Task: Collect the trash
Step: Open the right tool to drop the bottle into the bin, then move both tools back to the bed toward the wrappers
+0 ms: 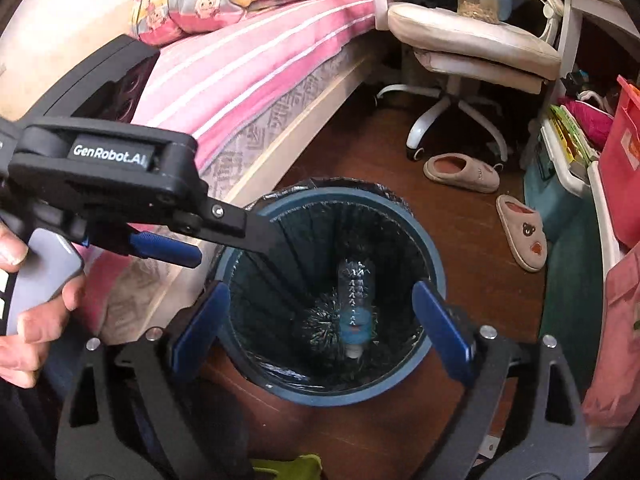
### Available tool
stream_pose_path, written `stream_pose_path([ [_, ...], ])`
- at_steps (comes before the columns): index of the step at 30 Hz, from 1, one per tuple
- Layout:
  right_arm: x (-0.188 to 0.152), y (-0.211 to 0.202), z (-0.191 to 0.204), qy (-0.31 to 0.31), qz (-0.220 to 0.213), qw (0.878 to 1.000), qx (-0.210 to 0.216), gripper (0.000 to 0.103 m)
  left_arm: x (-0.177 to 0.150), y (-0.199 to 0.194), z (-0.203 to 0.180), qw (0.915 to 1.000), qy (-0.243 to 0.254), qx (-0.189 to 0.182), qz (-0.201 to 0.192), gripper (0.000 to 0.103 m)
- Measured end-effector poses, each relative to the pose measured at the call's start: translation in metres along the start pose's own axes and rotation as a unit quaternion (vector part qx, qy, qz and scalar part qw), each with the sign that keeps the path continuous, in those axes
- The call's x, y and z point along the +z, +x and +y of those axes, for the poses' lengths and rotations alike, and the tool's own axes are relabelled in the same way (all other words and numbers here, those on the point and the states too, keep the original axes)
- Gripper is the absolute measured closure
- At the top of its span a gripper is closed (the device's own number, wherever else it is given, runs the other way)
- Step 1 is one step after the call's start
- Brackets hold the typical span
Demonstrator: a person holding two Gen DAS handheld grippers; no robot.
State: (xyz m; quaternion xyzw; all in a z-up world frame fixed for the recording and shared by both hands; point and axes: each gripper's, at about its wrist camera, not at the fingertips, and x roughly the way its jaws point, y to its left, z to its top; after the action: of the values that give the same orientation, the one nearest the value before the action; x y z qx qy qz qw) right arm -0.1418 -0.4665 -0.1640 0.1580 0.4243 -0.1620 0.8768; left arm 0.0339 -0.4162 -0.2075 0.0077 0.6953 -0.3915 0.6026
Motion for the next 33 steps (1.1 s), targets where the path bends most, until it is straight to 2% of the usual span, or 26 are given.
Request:
stream_pose_path([
  [7, 0.019, -0.035, 0.027, -0.043, -0.040, 0.998, 0.012, 0.011, -0.014, -0.044, -0.014, 0.9982, -0.005, -0.028, -0.053, 0.013],
  [12, 0.036, -0.076, 0.063, -0.072, -0.084, 0.993, 0.040, 0.011, -0.031, -0.114, -0.015, 0.9852, -0.006, -0.042, -0.166, 0.013],
  [14, 0.043, -0.092, 0.082, -0.089, -0.101, 0.989, 0.053, 0.011, -0.043, -0.153, -0.007, 0.9716, -0.020, -0.049, -0.231, 0.013],
  [16, 0.051, -0.110, 0.104, -0.110, -0.121, 0.984, 0.070, 0.011, -0.055, -0.185, 0.005, 0.9591, -0.035, -0.069, -0.272, 0.013],
  [19, 0.062, -0.134, 0.142, -0.143, -0.151, 0.974, 0.094, 0.010, -0.080, -0.241, 0.025, 0.9342, -0.049, -0.093, -0.341, 0.013],
  [21, 0.070, -0.147, 0.167, -0.160, -0.167, 0.966, 0.112, 0.010, -0.098, -0.276, 0.040, 0.9192, -0.053, -0.096, -0.378, 0.013],
  [22, 0.075, -0.154, 0.182, -0.168, -0.178, 0.961, 0.126, 0.009, -0.111, -0.298, 0.052, 0.9091, -0.061, -0.094, -0.401, 0.013],
  [28, 0.101, -0.169, 0.271, -0.210, -0.204, 0.935, 0.200, 0.007, -0.161, -0.369, 0.125, 0.8743, -0.124, -0.079, -0.463, 0.013],
  [31, 0.108, -0.156, 0.317, -0.234, -0.198, 0.925, 0.225, 0.007, -0.180, -0.385, 0.162, 0.8636, -0.156, -0.062, -0.476, 0.013],
  [33, 0.113, -0.143, 0.344, -0.238, -0.188, 0.924, 0.231, 0.007, -0.192, -0.391, 0.187, 0.8558, -0.178, -0.040, -0.484, 0.013],
])
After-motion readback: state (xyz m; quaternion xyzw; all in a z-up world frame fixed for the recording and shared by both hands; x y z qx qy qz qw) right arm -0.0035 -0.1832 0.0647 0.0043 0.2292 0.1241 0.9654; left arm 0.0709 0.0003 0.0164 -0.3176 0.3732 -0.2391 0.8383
